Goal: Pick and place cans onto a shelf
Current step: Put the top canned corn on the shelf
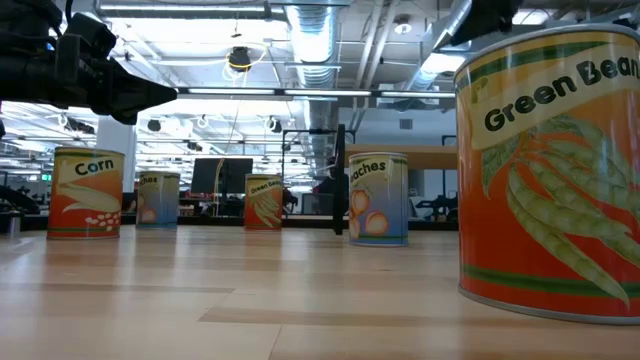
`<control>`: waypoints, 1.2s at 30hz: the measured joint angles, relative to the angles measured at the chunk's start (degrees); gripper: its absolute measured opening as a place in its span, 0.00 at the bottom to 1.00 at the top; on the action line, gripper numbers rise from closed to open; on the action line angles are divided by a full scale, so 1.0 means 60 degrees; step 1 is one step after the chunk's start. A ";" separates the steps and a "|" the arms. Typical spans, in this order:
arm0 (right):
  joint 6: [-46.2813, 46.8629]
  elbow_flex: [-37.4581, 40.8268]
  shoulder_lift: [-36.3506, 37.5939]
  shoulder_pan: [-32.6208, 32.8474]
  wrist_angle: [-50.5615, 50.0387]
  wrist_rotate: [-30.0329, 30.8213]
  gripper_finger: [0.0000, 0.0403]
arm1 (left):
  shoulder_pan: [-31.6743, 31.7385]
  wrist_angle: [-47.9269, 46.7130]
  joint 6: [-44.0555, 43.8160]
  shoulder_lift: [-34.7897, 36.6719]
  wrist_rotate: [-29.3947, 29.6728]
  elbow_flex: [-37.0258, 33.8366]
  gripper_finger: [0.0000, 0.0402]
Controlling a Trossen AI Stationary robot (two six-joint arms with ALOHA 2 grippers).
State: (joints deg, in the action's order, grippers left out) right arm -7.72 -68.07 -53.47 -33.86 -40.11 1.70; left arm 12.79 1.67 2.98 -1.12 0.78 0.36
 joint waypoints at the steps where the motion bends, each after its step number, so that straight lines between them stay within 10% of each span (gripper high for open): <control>1: 0.0153 0.0606 0.0275 0.0294 0.0644 0.0056 0.05 | 0.0001 -0.0004 0.0000 -0.0001 0.0000 0.0000 0.00; 14: 0.1191 0.5447 0.0614 0.3919 0.8345 0.2058 0.03 | 0.0000 0.0000 0.0000 -0.0001 0.0000 0.0000 0.00; 28: -0.0244 0.5701 -0.2108 0.6035 1.2072 0.5073 0.03 | 0.0000 -0.0004 0.0000 -0.0001 0.0000 0.0000 0.00; 36: -0.0612 0.5701 -0.3220 0.6082 1.4039 0.5165 0.02 | -0.0001 -0.0002 0.0000 0.0003 -0.0002 0.0000 0.00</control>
State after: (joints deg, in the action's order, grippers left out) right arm -11.39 -33.87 -72.79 2.63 44.13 32.69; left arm 12.79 1.66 2.98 -1.10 0.76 0.36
